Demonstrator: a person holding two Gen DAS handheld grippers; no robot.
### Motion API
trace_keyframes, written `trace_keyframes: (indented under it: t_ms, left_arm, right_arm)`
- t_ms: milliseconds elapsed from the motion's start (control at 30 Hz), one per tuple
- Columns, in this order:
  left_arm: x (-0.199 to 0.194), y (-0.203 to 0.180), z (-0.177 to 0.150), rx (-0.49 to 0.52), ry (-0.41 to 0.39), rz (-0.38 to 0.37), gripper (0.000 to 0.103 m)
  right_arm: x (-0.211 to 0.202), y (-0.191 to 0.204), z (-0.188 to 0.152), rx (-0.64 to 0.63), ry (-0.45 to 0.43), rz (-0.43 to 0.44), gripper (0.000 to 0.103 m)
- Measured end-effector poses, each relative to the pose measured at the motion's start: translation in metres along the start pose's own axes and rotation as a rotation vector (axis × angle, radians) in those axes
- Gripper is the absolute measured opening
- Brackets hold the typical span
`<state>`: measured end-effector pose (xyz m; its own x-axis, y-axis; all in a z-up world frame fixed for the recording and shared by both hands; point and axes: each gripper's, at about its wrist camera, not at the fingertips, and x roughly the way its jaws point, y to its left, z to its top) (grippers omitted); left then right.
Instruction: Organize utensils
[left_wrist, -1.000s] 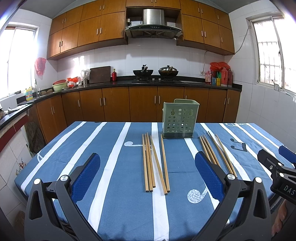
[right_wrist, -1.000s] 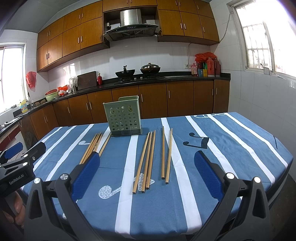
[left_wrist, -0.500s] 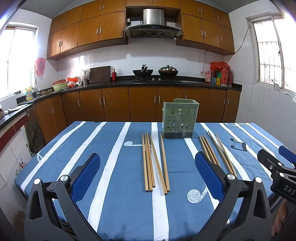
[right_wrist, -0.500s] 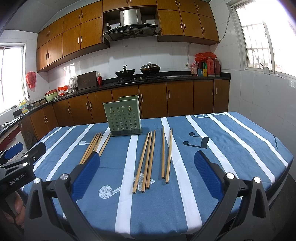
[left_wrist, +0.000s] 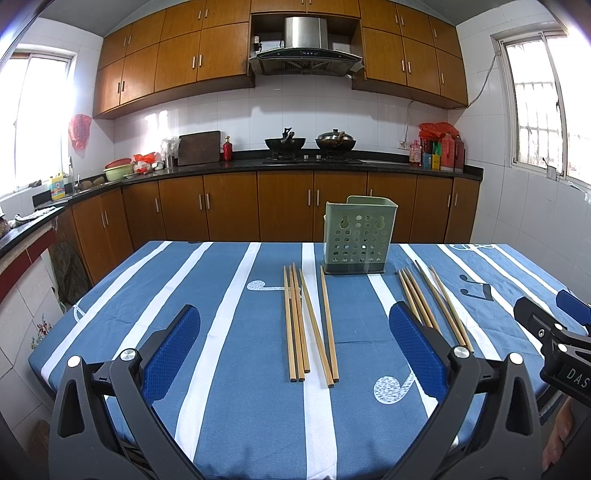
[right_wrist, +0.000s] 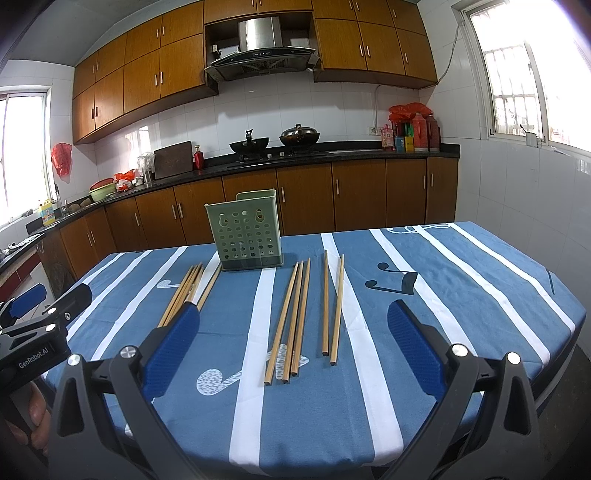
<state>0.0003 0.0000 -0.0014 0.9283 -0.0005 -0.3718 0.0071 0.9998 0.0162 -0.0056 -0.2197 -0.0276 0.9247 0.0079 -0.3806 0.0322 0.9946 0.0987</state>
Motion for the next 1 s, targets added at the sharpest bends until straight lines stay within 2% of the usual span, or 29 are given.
trace_keyframes:
  t_ms: [600, 800, 900, 1000]
  left_arm:
    - [0.005, -0.002, -0.002, -0.002, 0.012, 0.007, 0.101]
    - [0.029, 0.003, -0.016, -0.038, 0.107, 0.045, 0.101]
    - [0.05, 0.017, -0.022, -0.067, 0.178, 0.067, 0.101]
    - [0.058, 0.029, -0.019, -0.088, 0.212, 0.079, 0.101]
  right_arm:
    - [0.003, -0.001, 0.0, 0.004, 0.008, -0.002, 0.099]
    - [0.019, -0.012, 0.003, 0.051, 0.072, -0.007, 0.099]
    - [0.039, -0.028, 0.001, 0.087, 0.12, -0.036, 0.099]
    - [0.059, -0.04, 0.006, 0.11, 0.168, -0.075, 0.099]
